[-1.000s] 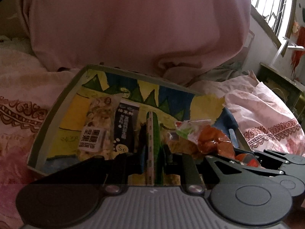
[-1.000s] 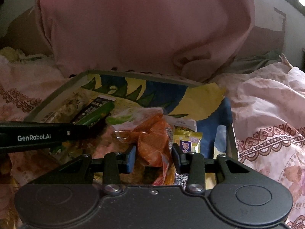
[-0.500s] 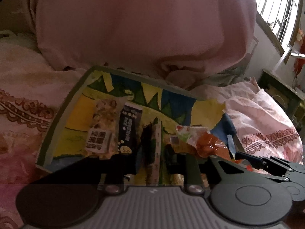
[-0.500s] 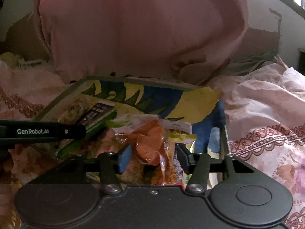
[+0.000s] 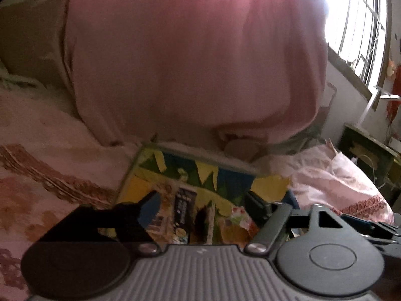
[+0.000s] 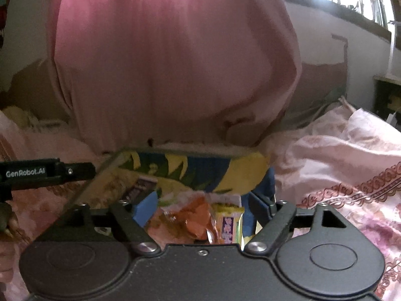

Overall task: Organize snacks
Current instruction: 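Open both tools to drop the green stick and orange packet into the tray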

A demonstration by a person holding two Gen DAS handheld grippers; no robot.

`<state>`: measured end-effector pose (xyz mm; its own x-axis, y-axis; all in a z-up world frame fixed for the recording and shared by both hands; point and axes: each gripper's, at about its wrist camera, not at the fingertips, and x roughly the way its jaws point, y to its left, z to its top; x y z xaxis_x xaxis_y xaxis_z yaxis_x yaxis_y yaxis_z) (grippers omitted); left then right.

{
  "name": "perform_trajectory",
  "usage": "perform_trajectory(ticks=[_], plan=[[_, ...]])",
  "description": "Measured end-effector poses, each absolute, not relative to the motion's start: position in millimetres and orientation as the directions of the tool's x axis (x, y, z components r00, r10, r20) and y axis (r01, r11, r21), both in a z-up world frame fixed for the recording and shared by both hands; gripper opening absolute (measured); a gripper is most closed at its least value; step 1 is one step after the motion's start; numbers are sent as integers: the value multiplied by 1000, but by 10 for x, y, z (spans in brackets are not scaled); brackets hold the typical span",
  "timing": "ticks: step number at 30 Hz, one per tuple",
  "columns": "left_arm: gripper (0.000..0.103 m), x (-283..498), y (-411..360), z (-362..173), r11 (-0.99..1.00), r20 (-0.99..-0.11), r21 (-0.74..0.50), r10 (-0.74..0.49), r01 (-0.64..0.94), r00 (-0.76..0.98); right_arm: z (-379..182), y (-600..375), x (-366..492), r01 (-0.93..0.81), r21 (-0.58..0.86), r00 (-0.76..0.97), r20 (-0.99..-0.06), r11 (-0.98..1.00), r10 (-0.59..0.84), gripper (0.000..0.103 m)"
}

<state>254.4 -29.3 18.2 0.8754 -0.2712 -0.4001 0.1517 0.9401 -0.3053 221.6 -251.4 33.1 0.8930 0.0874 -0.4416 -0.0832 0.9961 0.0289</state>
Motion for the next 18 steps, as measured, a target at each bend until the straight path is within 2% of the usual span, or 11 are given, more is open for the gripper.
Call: perform_trajectory(ticks=[2, 3, 4, 7, 18], plan=[[94, 2436, -237, 265, 947, -380, -293, -244, 134, 892, 416, -2514, 2131, -86, 30, 903, -421, 996, 90, 90], [100, 2385, -209, 296, 949, -369, -290, -234, 128, 900, 462, -2512, 2082, -85, 27, 908, -409, 996, 89, 90], [103, 2333, -177, 328, 950, -355, -288, -224, 122, 908, 496, -2513, 2031, -81, 25, 914, -398, 996, 84, 91], [103, 2212, -106, 418, 955, -341, -272, -211, 119, 916, 592, -2538, 1875, -62, 34, 927, -368, 997, 70, 99], [103, 1540, 103, 534, 973, -366, -226, -120, 37, 923, 821, -2475, 1228, -90, 37, 945, -313, 995, 97, 102]])
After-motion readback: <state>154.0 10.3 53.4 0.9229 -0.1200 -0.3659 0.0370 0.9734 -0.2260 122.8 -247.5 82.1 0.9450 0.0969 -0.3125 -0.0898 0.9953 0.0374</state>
